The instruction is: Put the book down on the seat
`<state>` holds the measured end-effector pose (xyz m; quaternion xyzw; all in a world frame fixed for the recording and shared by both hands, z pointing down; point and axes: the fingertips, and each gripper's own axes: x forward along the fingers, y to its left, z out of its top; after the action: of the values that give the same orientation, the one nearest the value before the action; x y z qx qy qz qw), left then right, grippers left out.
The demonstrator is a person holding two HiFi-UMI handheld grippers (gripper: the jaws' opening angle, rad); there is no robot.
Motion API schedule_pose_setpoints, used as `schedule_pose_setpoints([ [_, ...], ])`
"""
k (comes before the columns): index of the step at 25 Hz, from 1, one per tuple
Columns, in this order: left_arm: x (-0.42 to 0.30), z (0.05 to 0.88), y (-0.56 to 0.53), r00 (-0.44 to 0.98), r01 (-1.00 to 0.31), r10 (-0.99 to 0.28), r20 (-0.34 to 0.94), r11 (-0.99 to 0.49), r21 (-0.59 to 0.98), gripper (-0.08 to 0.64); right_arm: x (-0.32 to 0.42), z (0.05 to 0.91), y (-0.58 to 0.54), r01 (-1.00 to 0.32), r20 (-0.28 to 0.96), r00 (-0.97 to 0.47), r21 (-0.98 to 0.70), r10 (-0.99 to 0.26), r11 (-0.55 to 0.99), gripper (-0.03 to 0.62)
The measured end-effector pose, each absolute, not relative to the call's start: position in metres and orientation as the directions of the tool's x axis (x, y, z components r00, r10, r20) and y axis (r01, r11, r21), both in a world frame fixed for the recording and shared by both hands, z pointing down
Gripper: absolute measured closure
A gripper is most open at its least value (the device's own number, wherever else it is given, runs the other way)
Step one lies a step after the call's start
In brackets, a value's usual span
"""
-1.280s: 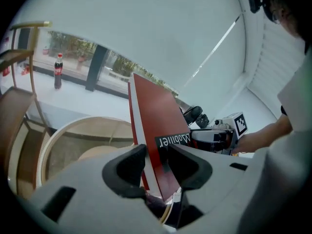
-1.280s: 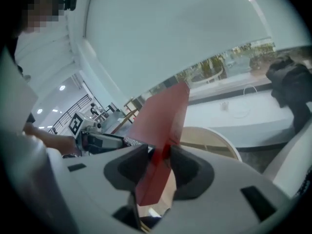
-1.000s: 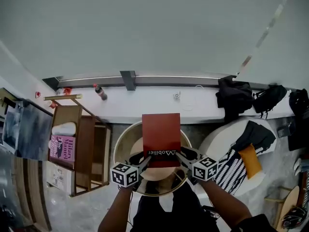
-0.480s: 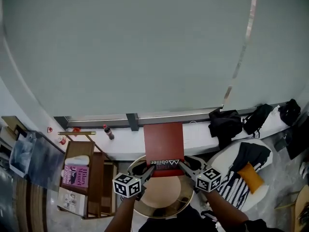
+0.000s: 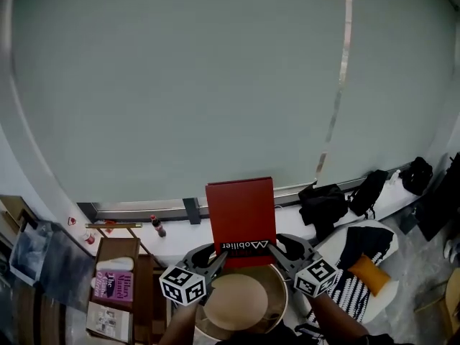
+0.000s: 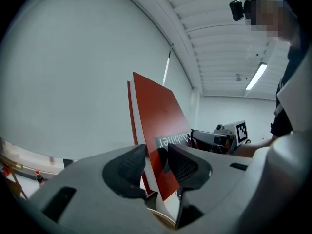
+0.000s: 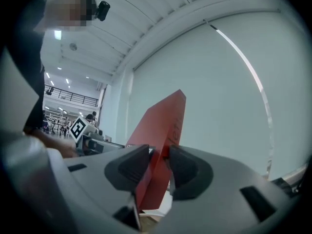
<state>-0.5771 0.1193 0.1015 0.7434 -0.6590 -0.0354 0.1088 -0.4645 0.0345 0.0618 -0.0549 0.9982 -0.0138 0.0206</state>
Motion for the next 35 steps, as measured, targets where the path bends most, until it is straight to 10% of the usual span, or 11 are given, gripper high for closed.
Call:
schedule_pose_setpoints([
  [35, -0.318, 0.074, 0.018, 0.624, -0.778, -0.780, 0.043, -0.616, 0.120, 0.402, -0.173, 0.040, 0.010, -0.618, -0.144, -0.777, -0.010, -0.612, 0.786, 0.454],
])
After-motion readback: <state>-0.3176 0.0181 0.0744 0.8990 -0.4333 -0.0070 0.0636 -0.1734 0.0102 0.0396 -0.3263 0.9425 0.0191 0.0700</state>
